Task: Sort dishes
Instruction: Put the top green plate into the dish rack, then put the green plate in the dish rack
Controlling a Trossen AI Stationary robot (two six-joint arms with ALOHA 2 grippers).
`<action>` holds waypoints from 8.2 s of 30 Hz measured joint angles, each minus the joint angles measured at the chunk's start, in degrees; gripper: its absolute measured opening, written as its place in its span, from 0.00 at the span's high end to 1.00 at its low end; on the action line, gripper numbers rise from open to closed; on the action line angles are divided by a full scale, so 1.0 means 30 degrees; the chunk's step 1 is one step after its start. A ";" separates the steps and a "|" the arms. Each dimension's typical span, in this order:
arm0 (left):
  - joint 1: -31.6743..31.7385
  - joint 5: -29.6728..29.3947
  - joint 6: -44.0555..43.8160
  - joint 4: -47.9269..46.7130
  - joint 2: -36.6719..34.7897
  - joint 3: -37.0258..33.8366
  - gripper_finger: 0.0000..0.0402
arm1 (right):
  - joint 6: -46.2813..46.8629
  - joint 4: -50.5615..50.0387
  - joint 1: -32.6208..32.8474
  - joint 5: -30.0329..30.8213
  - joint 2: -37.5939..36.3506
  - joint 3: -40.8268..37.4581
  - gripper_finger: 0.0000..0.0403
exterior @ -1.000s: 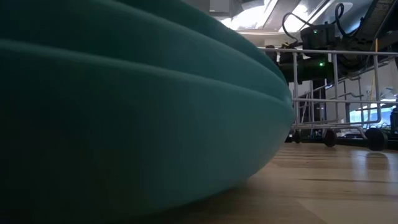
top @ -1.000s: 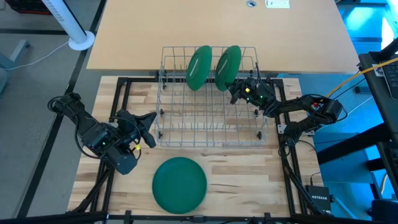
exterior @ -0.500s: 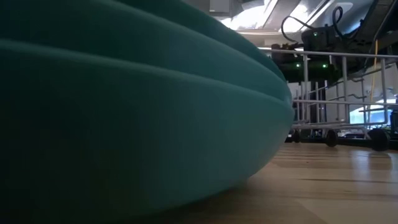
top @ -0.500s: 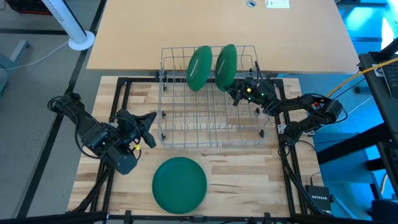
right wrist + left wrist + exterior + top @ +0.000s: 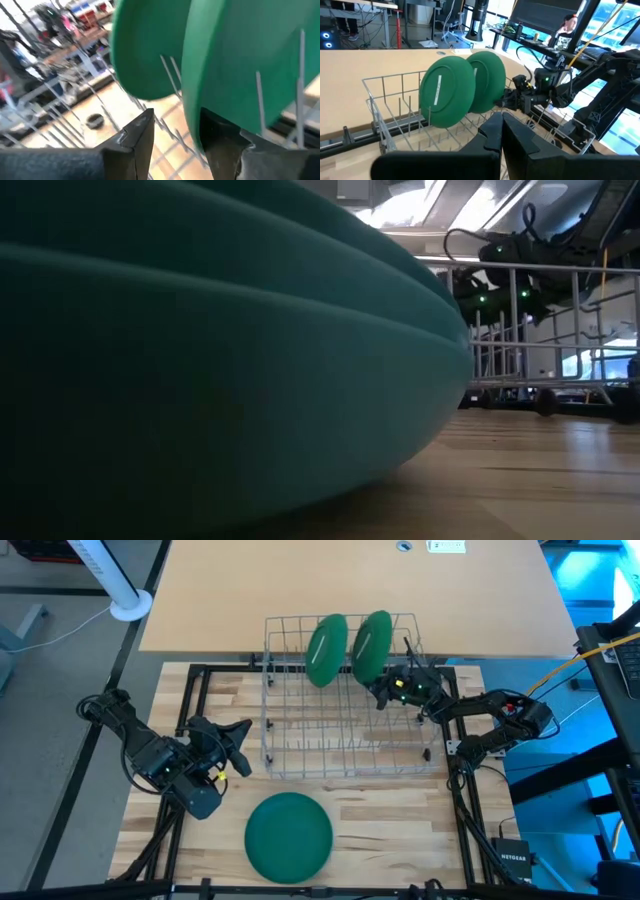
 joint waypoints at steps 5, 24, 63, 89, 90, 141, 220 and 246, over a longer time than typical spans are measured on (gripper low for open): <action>0.0000 0.0007 0.0000 0.0006 0.0000 0.0000 1.00 | -0.0198 -0.0151 -0.0018 0.0016 0.0018 -0.0029 0.62; 0.0103 0.0036 0.0503 0.0004 0.0004 0.0000 1.00 | -0.0555 -0.0785 -0.0004 0.0103 -0.0666 -0.0015 0.62; 0.5435 0.2683 0.2222 0.2674 0.4605 -0.0007 1.00 | -0.5275 -1.4484 -0.0004 0.1283 -1.1079 0.0007 0.62; 0.3536 1.4123 0.2863 0.2842 0.4605 -0.0007 1.00 | -0.6537 -1.9644 0.0014 -0.7711 -1.8662 0.0007 0.62; 0.3306 1.4502 0.2803 0.3097 0.4605 -0.0007 1.00 | -0.6553 -1.9589 0.0025 -0.8640 -1.8753 0.0007 0.62; -0.1056 2.5668 -1.3144 0.0121 0.9574 0.0000 0.81 | -0.8598 -2.1081 0.0018 -1.2273 -1.9478 0.0007 0.62; -0.0919 2.8647 -1.1861 0.3489 1.0491 -0.1909 0.78 | -0.8638 -2.1061 0.0011 -1.2093 -1.9484 0.0009 0.62; -0.0263 3.0170 -1.1883 0.1842 1.0448 -0.0551 0.99 | -0.8642 -2.1003 0.0004 -1.2049 -1.9485 0.0009 0.62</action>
